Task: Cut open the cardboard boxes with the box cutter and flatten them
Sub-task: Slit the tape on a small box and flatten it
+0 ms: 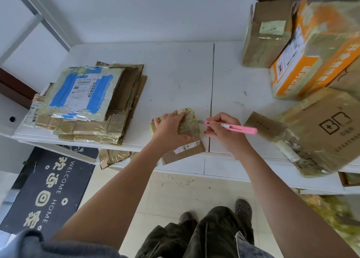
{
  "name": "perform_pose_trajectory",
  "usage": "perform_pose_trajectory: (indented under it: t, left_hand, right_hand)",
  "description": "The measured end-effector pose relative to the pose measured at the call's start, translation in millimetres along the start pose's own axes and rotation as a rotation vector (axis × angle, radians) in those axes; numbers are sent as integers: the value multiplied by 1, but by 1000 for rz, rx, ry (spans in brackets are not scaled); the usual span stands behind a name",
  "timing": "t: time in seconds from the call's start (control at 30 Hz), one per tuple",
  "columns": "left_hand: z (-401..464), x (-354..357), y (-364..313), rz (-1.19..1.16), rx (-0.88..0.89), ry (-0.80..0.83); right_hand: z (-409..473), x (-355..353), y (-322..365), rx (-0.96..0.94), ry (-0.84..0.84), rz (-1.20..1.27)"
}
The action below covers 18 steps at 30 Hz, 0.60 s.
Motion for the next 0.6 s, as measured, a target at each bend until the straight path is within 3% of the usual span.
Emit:
perform_pose_trajectory:
  t: [0.1, 0.2, 0.33, 0.47, 0.6]
  left_hand:
    - [-3, -5, 0, -12, -30, -70]
    - [-10, -15, 14, -38, -181, -133]
    - [-20, -17, 40, -5, -383, -111]
    - [-20, -13, 56, -199, -384, -23]
    - [-24, -23, 65, -352, -289, 16]
  right_hand:
    - [-4, -8, 23, -107, -71, -182]
    - [-4, -21, 44, -198, -190, -670]
    - [4, -37, 36, 28, -202, -1173]
    - [7, -35, 30, 166, -113, -1276]
    - [-5, 6, 37, 71, -87, -1017]
Point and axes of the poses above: each hand's wrist, its own z-axis towards the middle knuckle, its own x-axis out of the palm, y = z × x, the point moved 9 cm from there along z, towards the middle knuckle, and after that the axes turned 7 degrees about y, right-handed, at the moved point
